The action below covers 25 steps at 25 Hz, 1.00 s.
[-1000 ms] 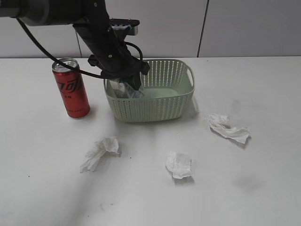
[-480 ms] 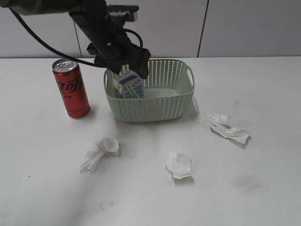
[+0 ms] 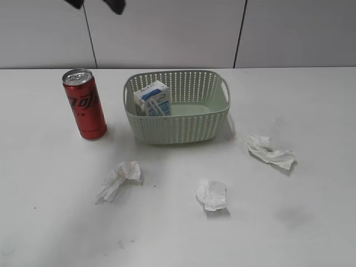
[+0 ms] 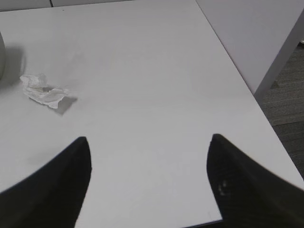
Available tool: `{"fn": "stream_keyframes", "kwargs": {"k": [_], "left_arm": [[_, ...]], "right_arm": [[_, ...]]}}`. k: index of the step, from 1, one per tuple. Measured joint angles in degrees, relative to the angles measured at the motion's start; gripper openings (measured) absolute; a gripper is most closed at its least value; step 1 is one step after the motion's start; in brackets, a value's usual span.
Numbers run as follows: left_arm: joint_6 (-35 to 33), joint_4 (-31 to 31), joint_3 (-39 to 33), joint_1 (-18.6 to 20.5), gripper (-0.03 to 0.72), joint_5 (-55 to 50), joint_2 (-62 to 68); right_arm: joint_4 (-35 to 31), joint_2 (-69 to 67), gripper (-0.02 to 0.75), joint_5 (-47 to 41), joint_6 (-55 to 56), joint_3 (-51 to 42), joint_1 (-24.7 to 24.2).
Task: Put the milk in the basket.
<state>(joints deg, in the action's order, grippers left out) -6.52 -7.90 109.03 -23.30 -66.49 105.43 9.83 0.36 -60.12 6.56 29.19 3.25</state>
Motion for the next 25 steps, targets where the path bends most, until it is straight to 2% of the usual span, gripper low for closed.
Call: {"fn": "stream_keyframes", "kwargs": {"k": [4, 9, 14, 25], "left_arm": [[2.4, 1.0, -1.4, 6.1, 0.662, -2.7, -1.2], [2.9, 2.1, -9.1, 11.1, 0.660, -3.1, -7.0], [2.9, 4.8, -22.7, 13.4, 0.660, -3.1, -16.2], [4.7, 5.8, -58.9, 13.6, 0.653, -0.5, -46.1]], "right_arm": [[0.0, 0.0, 0.586, 0.0, 0.0, 0.0, 0.0], [0.0, 0.0, 0.586, 0.0, 0.0, 0.0, 0.0], [0.0, 0.0, 0.586, 0.0, 0.0, 0.0, 0.0], [0.0, 0.0, 0.587, 0.0, 0.0, 0.0, 0.0]]}}
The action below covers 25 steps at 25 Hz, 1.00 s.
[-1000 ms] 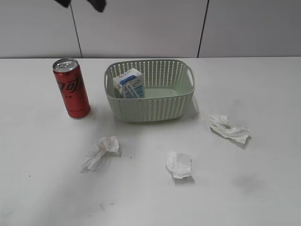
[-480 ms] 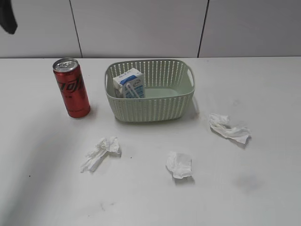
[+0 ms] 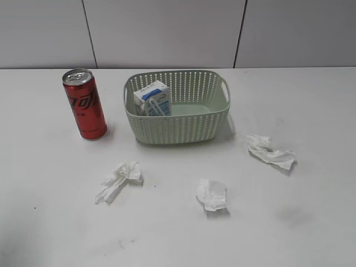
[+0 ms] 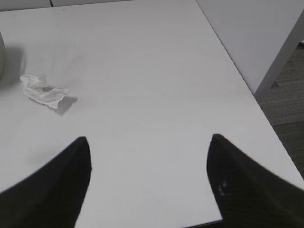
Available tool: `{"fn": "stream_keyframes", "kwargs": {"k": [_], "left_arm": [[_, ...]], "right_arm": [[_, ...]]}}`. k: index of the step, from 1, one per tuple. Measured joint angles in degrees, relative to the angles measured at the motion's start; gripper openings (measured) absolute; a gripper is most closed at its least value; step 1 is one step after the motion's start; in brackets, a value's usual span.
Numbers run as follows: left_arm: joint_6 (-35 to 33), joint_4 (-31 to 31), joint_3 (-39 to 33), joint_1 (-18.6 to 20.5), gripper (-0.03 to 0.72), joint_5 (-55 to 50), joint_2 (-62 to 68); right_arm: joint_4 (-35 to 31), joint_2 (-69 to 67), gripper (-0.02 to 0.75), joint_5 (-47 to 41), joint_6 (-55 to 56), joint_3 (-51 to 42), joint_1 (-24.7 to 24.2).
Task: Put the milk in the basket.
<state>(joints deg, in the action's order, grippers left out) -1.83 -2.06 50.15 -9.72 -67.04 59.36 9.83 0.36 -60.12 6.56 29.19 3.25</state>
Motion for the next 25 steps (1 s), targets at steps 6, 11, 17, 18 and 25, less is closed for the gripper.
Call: {"fn": "stream_keyframes", "kwargs": {"k": [6, 11, 17, 18, 25], "left_arm": [[0.2, -0.1, -14.0, 0.0, 0.652, 0.8, -20.1], [-0.3, -1.1, -18.6, 0.0, 0.651, 1.3, -35.2], [-2.9, -1.6, -20.4, 0.0, 0.643, 5.4, -42.5], [-3.4, -2.0, -20.8, 0.0, 0.643, 5.7, -42.5], [-4.7, -3.1, -21.2, 0.0, 0.638, 6.6, -42.2]], "right_arm": [[0.0, 0.0, 0.586, 0.0, 0.0, 0.0, 0.0], [0.0, 0.0, 0.586, 0.0, 0.0, 0.0, 0.0], [0.0, 0.0, 0.586, 0.0, 0.0, 0.0, 0.0], [0.0, 0.0, 0.586, 0.0, 0.0, 0.0, 0.0], [0.0, 0.0, 0.587, 0.0, 0.0, 0.0, 0.0]]}}
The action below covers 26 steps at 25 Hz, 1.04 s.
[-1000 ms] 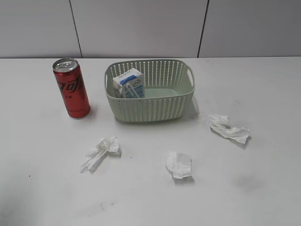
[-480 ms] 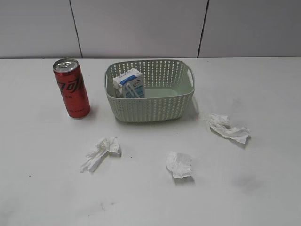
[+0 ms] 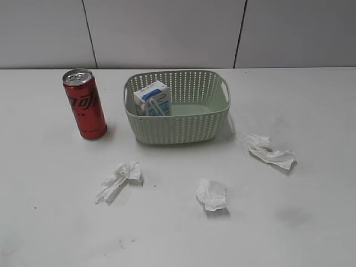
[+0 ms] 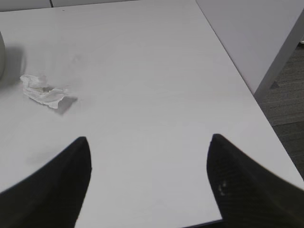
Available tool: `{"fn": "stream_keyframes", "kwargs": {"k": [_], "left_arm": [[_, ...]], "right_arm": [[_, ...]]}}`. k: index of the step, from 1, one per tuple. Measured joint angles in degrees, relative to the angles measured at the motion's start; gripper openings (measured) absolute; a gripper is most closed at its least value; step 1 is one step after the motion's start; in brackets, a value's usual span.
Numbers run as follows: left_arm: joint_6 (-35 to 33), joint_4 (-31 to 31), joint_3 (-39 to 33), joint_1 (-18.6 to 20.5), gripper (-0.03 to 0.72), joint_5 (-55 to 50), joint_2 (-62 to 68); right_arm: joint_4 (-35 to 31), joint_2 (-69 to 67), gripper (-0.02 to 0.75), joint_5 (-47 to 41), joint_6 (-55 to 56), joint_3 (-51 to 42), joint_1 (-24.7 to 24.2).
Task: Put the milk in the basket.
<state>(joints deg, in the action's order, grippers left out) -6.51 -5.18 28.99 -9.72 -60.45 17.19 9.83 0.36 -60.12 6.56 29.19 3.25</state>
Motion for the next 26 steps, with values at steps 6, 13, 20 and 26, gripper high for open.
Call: {"fn": "stream_keyframes", "kwargs": {"k": [6, 13, 20, 26], "left_arm": [[-0.3, -0.1, 0.0, 0.0, 0.594, 0.0, 0.0], [-0.4, -0.2, 0.0, 0.2, 0.512, 0.0, -0.5], [-0.4, -0.2, 0.0, 8.3, 0.465, 0.0, -6.9], [-0.4, -0.2, 0.0, 10.8, 0.452, 0.0, -14.6]], "right_arm": [[0.0, 0.0, 0.587, 0.0, 0.0, 0.0, 0.0], [0.0, 0.0, 0.586, 0.0, 0.0, 0.0, 0.0], [0.0, 0.0, 0.586, 0.0, 0.0, 0.0, 0.0], [0.0, 0.0, 0.587, 0.0, 0.0, 0.0, 0.0]]}}
